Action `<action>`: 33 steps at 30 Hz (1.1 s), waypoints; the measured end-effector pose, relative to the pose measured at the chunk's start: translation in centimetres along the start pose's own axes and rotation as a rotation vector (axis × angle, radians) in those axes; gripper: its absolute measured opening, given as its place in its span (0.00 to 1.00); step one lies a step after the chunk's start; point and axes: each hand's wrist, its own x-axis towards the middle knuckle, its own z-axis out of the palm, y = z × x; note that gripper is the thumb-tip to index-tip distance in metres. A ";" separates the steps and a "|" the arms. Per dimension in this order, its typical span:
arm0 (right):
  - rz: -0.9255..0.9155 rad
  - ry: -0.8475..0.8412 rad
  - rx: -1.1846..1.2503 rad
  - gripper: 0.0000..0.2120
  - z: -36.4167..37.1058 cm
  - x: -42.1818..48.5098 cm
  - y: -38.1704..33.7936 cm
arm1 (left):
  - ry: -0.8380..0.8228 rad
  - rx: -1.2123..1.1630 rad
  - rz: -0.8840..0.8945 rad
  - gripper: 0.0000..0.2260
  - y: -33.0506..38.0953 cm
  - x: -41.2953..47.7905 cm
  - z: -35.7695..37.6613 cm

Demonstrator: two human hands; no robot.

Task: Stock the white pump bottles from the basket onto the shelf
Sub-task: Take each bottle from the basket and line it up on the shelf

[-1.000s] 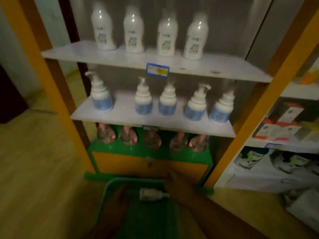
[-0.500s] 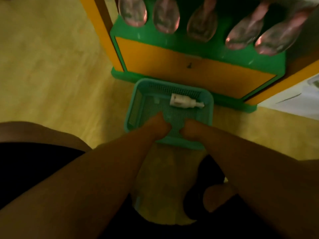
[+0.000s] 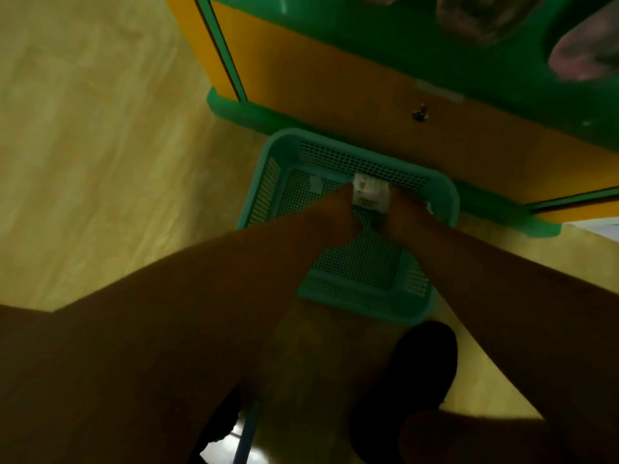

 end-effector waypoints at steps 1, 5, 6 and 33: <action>0.013 -0.006 -0.022 0.34 0.3 0.7 0.5 | -0.014 0.018 -0.001 0.32 -0.1 0.6 0.0; 0.074 0.032 -0.071 0.40 1.5 3.4 2.1 | -0.087 0.092 -0.039 0.36 -0.8 2.0 0.5; 0.094 0.046 -0.085 0.40 1.6 3.9 2.2 | -0.095 0.097 -0.042 0.36 -1.0 2.2 0.7; -0.432 -0.148 -0.028 0.29 -15.3 -11.0 -5.7 | 0.230 0.506 0.321 0.37 1.5 -7.9 -13.0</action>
